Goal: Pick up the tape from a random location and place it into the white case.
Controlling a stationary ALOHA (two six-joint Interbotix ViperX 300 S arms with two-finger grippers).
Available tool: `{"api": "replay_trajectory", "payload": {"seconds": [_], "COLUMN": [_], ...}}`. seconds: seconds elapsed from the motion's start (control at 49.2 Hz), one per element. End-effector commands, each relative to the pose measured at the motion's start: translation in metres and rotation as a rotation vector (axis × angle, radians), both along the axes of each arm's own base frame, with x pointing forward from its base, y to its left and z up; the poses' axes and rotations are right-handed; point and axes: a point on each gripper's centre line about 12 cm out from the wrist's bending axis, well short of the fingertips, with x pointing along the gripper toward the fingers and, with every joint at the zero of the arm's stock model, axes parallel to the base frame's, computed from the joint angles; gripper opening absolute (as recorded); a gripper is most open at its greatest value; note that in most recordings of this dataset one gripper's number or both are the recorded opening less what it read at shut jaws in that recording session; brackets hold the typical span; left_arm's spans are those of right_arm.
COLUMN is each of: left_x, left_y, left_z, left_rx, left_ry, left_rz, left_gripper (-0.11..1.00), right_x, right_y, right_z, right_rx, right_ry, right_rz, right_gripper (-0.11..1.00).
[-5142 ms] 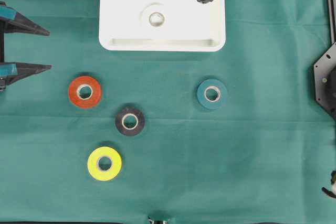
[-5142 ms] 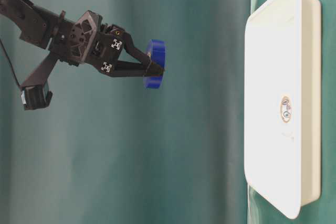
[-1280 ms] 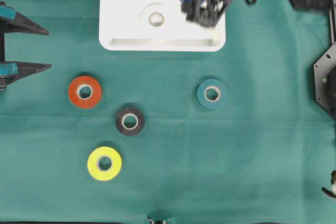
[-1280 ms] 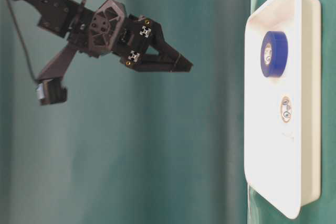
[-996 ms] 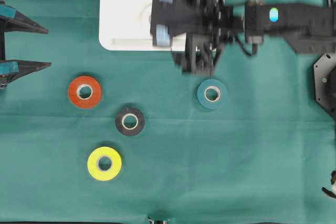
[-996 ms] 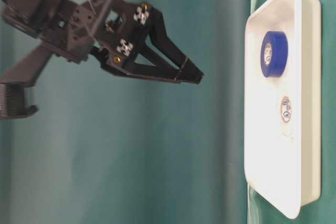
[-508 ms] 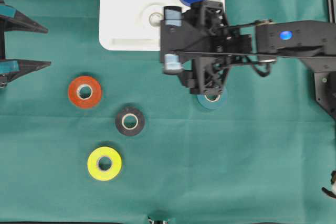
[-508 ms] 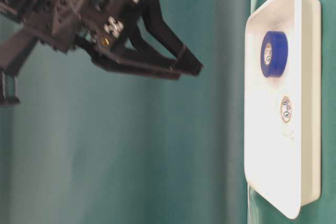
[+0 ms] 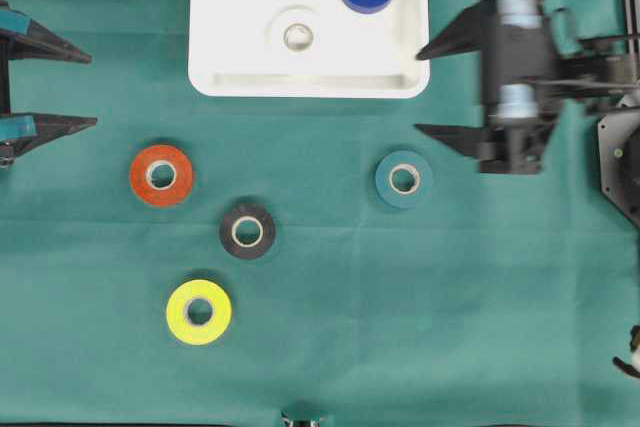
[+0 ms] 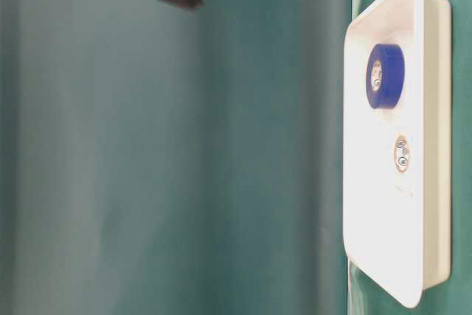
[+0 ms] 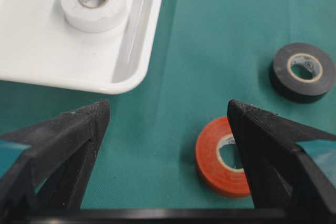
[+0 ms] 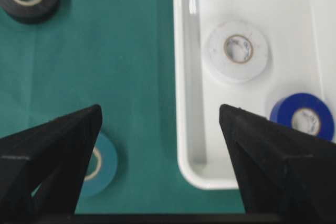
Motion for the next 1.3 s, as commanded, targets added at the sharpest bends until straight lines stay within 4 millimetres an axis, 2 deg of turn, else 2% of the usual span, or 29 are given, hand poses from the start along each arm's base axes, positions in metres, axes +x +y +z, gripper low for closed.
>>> {"api": "replay_trajectory", "payload": {"seconds": [0.0,0.163,0.366,0.671,1.28], "left_x": [0.003,0.003,0.002,0.002,0.003], "left_y": [0.001,0.001,0.001,0.001,0.001], "left_z": [0.003,0.004,0.004,0.002,0.004], "left_rx": [0.0,-0.001,0.0,-0.001,0.001], "left_ry": [-0.009,-0.014,-0.014,-0.011,-0.028], "left_rz": [0.005,0.004,0.005,0.004,0.004], "left_gripper": [0.95,0.95,0.95,0.95,0.95], "right_x": [-0.019,-0.042,-0.062,-0.074,-0.073], "right_y": [-0.003,-0.007,-0.004,0.001,0.003], "right_z": [0.006,-0.017,-0.044,-0.075,-0.077], "right_rx": [0.007,0.032,0.068,0.121,0.132], "right_ry": [-0.086,-0.143,-0.187,-0.232,-0.258], "right_rz": [-0.004,-0.017,-0.004,0.012,0.022], "right_gripper": [0.89,0.89,0.87,0.83,0.83]}}
